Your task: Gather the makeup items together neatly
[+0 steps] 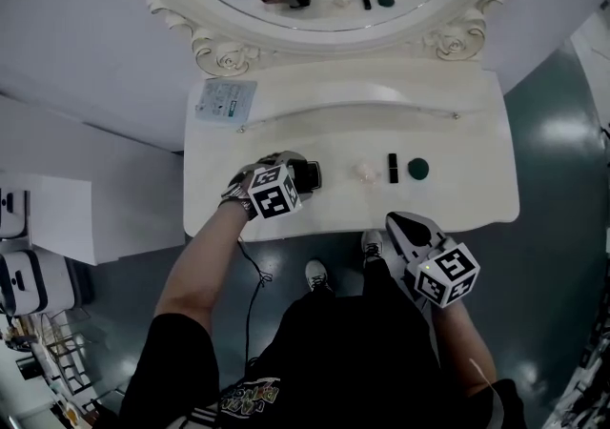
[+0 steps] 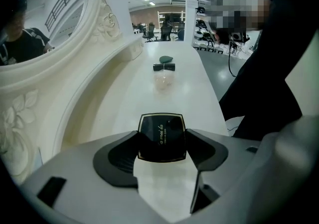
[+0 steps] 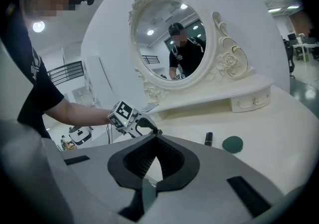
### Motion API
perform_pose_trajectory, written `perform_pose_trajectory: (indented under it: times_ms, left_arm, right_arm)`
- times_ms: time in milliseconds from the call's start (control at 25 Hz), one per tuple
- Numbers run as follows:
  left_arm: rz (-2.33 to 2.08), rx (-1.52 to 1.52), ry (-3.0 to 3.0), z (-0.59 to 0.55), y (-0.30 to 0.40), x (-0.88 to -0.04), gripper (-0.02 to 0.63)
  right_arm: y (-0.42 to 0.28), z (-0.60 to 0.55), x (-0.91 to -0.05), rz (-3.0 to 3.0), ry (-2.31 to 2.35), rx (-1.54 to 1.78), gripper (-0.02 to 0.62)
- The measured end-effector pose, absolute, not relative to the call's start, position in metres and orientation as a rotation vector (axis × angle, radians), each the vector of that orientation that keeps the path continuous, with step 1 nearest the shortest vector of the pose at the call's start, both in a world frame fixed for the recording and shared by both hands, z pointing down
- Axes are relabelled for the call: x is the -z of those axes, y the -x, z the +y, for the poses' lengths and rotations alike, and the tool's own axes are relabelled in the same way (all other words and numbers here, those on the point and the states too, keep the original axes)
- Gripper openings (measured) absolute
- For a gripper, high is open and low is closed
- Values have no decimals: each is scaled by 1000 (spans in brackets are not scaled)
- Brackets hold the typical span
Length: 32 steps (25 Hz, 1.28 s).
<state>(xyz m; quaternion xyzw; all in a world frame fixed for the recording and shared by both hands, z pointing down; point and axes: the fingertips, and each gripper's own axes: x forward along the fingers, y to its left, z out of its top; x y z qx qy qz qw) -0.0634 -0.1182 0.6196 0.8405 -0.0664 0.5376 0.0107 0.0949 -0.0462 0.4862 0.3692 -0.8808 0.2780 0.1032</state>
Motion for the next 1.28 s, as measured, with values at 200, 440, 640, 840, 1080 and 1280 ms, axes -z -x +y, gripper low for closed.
perform_pose_trajectory:
  times_ms: [200, 440, 640, 840, 1080, 1280]
  left_arm:
    - [-204, -1707, -2621, -123, 60, -624, 311]
    - [-176, -1716, -2620, -125, 44, -629, 313]
    - [-155, -1720, -2580, -124, 36, -644, 311]
    - [-128, -1691, -2586, -124, 24, -644, 313]
    - [-148, -1687, -2586, -129, 20, -645, 311]
    - [-176, -1658, -2604, -129, 16, -639, 313]
  right_arm:
    - [-95, -38, -484, -2581, -1121, -820, 29]
    - [-99, -35, -485, -2561, -1142, -833, 29]
    - [-102, -38, -488, -2556, -1145, -844, 29]
    - [-108, -44, -492, -2555, -1141, -856, 29]
    - [-110, -49, -498, -2547, -1131, -878, 28]
    - [-109, -53, -500, -2543, -1124, -884, 28]
